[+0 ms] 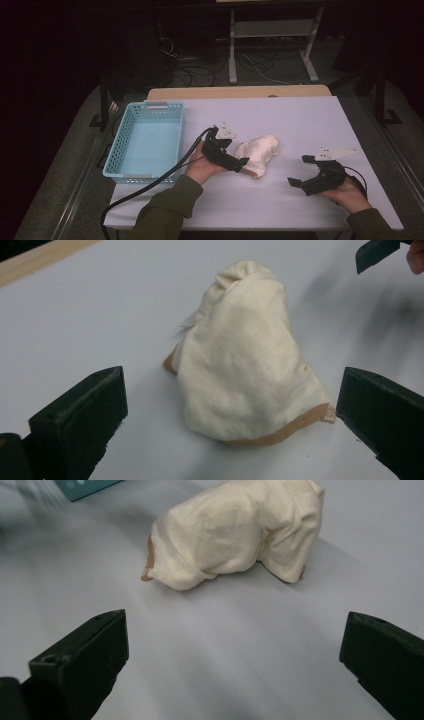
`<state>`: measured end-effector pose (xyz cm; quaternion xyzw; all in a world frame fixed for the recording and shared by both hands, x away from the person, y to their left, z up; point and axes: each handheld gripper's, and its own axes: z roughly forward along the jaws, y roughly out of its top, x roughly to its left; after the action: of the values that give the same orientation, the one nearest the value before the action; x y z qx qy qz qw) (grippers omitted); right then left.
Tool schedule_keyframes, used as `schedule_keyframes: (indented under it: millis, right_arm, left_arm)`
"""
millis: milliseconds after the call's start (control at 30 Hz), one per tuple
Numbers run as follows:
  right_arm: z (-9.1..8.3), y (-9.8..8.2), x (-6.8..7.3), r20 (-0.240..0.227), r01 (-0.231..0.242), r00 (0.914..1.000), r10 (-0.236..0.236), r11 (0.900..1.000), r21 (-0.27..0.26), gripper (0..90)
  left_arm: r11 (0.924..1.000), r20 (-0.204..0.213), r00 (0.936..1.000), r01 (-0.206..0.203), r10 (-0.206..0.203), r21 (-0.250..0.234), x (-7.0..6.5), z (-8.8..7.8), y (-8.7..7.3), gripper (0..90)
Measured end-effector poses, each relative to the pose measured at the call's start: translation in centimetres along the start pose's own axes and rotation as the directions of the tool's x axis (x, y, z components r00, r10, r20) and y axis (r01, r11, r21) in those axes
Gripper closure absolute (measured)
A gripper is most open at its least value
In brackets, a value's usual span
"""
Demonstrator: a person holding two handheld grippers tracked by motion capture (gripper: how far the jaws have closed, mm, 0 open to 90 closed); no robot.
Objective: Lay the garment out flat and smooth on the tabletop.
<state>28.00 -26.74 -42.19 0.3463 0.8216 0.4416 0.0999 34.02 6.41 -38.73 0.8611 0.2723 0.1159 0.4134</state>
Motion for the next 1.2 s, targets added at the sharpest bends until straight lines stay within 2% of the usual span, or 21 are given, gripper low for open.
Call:
schedule_keyframes:
  millis: [133,200,333,400,700,767,933,967,1067,1100,1133,1200]
  right_arm:
    - [0.1,0.0,0.0,-0.003,-0.004,1.0000,0.004,1.000,-0.001,0.0]
    - [0.1,0.1,0.0,-0.005,-0.002,1.0000,0.002,1.000,-0.007,0.0]
    - [0.3,0.2,0.0,-0.008,0.000,1.0000,0.000,1.000,0.005,0.0]
    - [0.3,0.1,0.0,-0.006,-0.002,1.0000,0.002,1.000,0.008,0.0]
    - [-0.1,0.0,0.0,0.000,0.004,1.0000,-0.004,1.000,-0.005,0.0]
    - [0.0,0.0,0.1,-0.003,0.003,1.0000,-0.003,1.000,0.000,0.0]
    - [0.0,0.0,0.1,-0.002,0.000,1.0000,0.000,1.000,0.002,0.0]
    - [0.0,0.1,0.1,-0.001,-0.001,1.0000,0.001,1.000,0.002,0.0]
    - [0.1,0.0,0.1,-0.001,0.002,1.0000,-0.002,1.000,0.000,0.0]
    - [0.1,0.1,0.1,-0.001,0.003,1.0000,-0.003,1.000,0.001,0.0]
    - [0.1,0.1,0.1,-0.001,0.003,1.0000,-0.003,1.000,0.001,0.0]
    - [0.2,0.1,0.1,-0.002,0.002,1.0000,-0.002,1.000,0.002,0.0]
  left_arm:
    - [0.9996,0.016,0.9995,0.026,-0.026,0.008,0.0,-0.6,-0.7,0.0]
    - [0.9994,0.005,0.9998,0.021,-0.021,0.026,0.0,-0.8,-1.2,0.0]
    - [0.9991,0.017,0.9995,0.026,-0.026,0.034,-0.2,-1.1,-2.1,0.0]
    - [0.9989,0.003,0.9998,0.021,-0.021,0.042,-0.4,-1.3,-2.5,0.0]
    - [0.9989,-0.003,0.9992,0.039,-0.039,0.026,-1.5,-2.5,-4.0,0.0]
    - [0.9992,-0.002,0.9995,0.033,-0.033,0.023,-1.7,-2.8,-4.5,0.0]
    - [0.9991,-0.004,0.9992,0.041,-0.040,0.015,-1.8,-3.2,-5.2,0.0]
    - [0.9988,-0.004,0.9988,0.049,-0.049,0.003,-1.9,-3.6,-5.9,0.0]
    - [0.9978,-0.001,0.9979,0.065,-0.065,-0.012,-2.0,-3.7,-6.4,0.0]
    - [0.9961,0.009,0.9962,0.087,-0.087,-0.015,-2.0,-3.9,-6.9,0.0]
    - [0.9961,0.009,0.9962,0.087,-0.087,-0.015,-2.0,-3.9,-6.9,0.0]
    - [0.9926,0.019,0.9930,0.117,-0.117,-0.031,-2.1,-4.1,-7.3,0.0]
